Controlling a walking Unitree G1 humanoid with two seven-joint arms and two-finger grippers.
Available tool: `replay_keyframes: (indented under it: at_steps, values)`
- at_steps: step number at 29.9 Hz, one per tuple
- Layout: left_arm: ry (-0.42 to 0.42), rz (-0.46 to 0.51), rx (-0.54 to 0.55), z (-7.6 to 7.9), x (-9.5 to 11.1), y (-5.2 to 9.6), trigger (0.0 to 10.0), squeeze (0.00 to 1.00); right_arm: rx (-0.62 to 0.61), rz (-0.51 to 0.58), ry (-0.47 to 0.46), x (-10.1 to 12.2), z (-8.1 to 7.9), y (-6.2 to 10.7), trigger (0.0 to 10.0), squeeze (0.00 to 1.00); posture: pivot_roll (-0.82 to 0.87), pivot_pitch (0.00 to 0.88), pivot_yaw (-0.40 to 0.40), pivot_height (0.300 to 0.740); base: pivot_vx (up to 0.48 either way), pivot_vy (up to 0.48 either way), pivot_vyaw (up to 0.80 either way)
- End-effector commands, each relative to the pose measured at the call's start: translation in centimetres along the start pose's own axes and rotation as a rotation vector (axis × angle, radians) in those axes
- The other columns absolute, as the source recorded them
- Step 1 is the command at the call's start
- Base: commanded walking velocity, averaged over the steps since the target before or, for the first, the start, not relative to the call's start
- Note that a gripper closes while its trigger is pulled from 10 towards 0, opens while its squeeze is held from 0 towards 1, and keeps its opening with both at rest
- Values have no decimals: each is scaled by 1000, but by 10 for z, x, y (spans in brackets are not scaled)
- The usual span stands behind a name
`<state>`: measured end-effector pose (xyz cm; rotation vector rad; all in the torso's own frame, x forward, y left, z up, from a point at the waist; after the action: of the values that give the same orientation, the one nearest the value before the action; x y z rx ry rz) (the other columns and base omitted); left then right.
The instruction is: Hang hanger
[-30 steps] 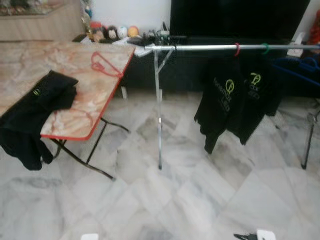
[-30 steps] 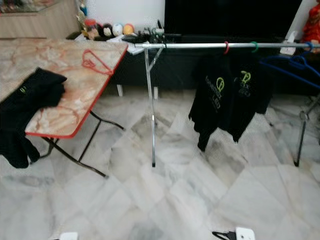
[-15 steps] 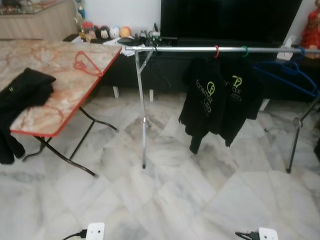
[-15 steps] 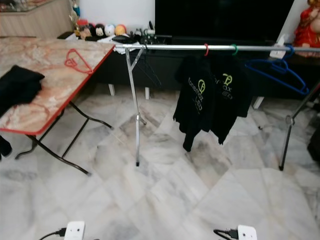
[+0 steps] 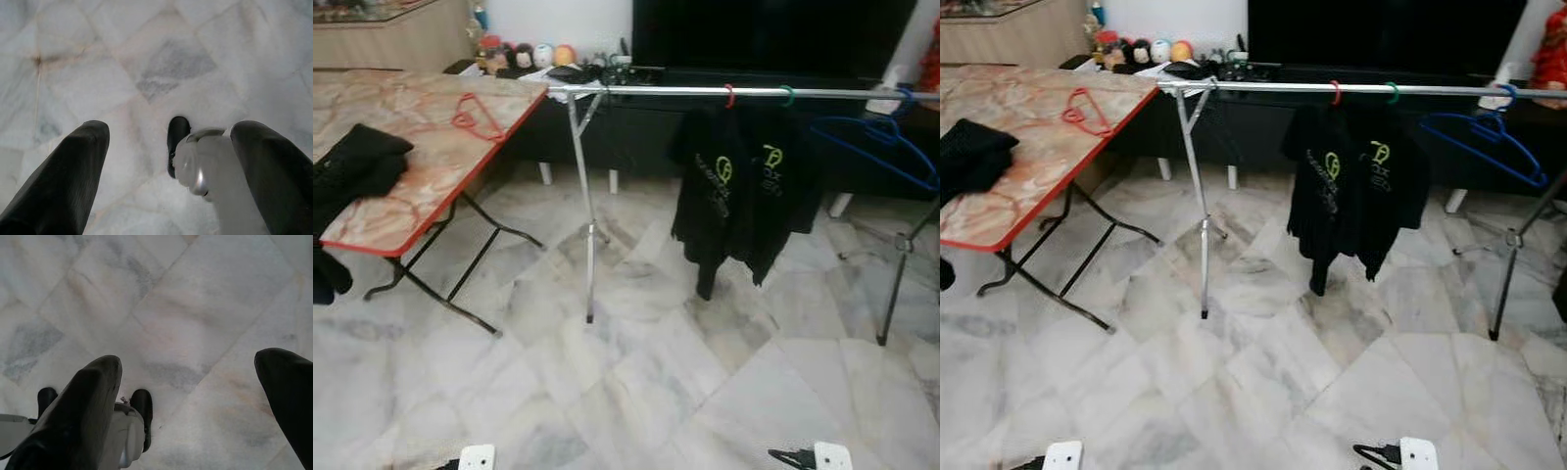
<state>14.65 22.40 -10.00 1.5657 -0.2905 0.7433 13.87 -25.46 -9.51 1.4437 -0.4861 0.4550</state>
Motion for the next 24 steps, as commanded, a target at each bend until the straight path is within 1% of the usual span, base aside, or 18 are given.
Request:
replay_keyframes:
  at_steps: [1, 4, 18, 21, 24]
  values:
    - [7, -13, 2, -4, -4, 1, 10000, 0, -5, 1, -8, -1, 1, 1, 10000, 0, 19, 0, -18, 740, 0, 0, 0]
    - [12, -19, 0, -5, -5, 2, 10000, 0, -4, 14, -23, 0, 1, 0, 10000, 0, 17, 0, -17, 740, 0, 0, 0]
    - [28, -28, 3, -6, -7, 2, 10000, 0, -5, 4, -30, 0, 1, 0, 10000, 0, 14, 0, -17, 740, 254, 0, 0]
    - [28, -28, 1, -4, -6, 2, 10000, 0, -4, 3, -28, 0, 1, 0, 10000, 0, 15, 0, -19, 740, 254, 0, -575]
    - [29, -27, 0, -4, -6, 2, 10000, 0, -2, 6, -24, 1, 1, 0, 10000, 0, 16, 0, -20, 740, 255, 0, 0]
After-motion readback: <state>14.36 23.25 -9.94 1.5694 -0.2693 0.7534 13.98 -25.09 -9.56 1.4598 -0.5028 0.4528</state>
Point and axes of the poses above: a point about 5 cm out from each wrist's last joint towards the gripper, its own y axis pointing back from the gripper into the wrist, its own x axis along the axis of the wrist's last joint, z = x × y, the point moved 1 cm from there along -y, pointing out of the wrist towards the gripper, and after that the axes turned 10 degrees about y, right-handed, at the moved point
